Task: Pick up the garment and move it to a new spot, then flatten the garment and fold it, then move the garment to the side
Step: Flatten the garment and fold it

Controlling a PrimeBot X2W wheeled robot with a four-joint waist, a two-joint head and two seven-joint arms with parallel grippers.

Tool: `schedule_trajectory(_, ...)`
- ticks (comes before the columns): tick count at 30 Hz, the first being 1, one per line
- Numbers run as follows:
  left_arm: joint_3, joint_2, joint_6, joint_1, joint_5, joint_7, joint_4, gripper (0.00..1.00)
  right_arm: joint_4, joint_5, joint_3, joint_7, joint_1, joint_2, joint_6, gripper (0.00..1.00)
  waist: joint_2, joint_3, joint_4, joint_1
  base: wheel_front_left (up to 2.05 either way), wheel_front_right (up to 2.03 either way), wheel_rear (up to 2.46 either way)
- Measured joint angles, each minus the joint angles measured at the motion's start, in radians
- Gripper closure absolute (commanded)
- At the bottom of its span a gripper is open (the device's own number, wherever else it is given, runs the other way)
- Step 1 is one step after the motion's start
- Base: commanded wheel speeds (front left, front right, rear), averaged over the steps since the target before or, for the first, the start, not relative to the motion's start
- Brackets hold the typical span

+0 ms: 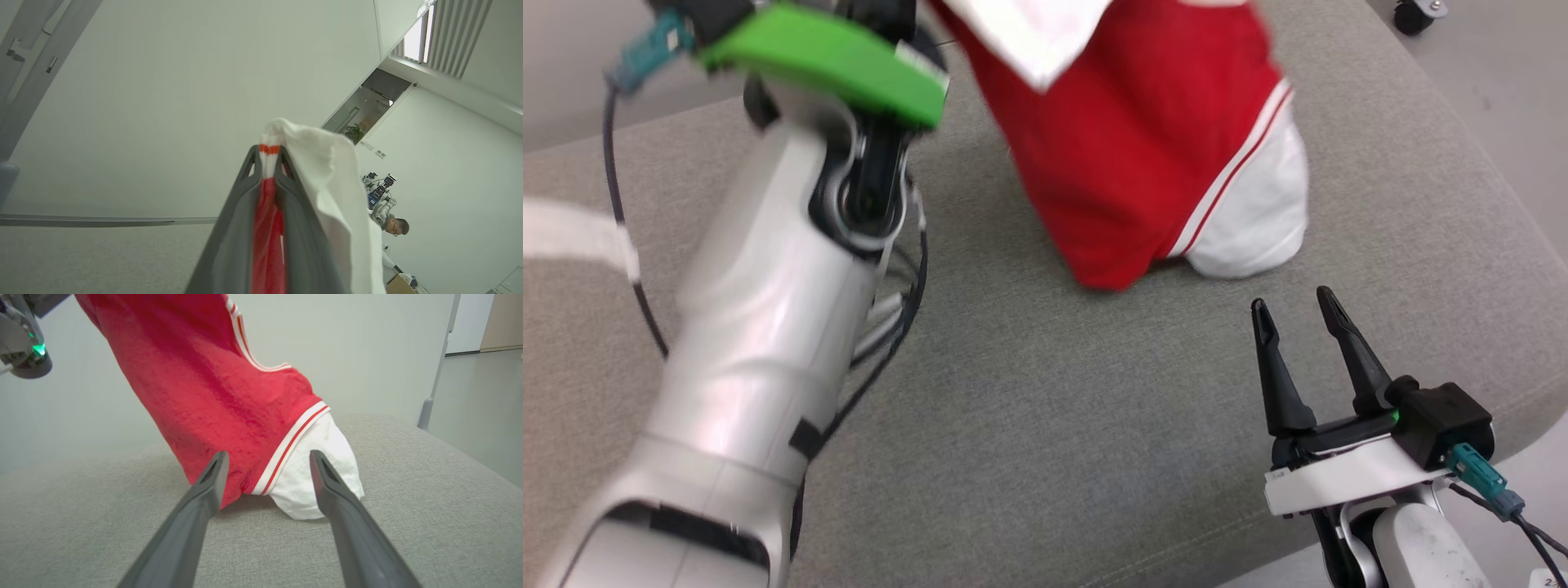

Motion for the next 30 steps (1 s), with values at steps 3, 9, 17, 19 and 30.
schedule_trajectory(3,0.071,0.013,0.000,0.190,-0.004,0.000,0.020,1.00,-0.001,-0.013,-0.009,0.000,0.000,-0.001,0.000,0.00,0.0000,-0.001,0.028,0.0000,0.00,0.00,0.00)
schedule_trajectory(9,0.344,0.007,0.000,0.481,0.060,0.000,-0.052,1.00,-0.003,-0.031,-0.019,0.000,-0.001,-0.001,0.000,0.00,0.0000,0.004,0.081,0.0000,0.00,0.00,0.00)
schedule_trajectory(17,0.537,-0.013,0.002,0.781,0.160,0.000,-0.132,1.00,-0.002,-0.048,-0.024,0.000,0.010,0.000,0.000,0.00,0.0000,0.001,0.144,0.0000,0.00,0.00,0.00)
schedule_trajectory(19,0.493,-0.014,0.019,0.821,0.163,0.000,-0.131,0.26,-0.001,-0.050,-0.027,0.000,0.013,0.000,0.000,0.00,0.0000,-0.001,0.158,0.0000,0.00,0.00,0.00)
schedule_trajectory(30,0.447,0.024,0.098,0.866,0.715,-0.001,-0.464,0.00,0.000,-0.066,-0.018,0.000,0.014,0.000,0.000,0.00,0.0001,-0.008,0.207,0.0000,0.00,0.00,0.00)
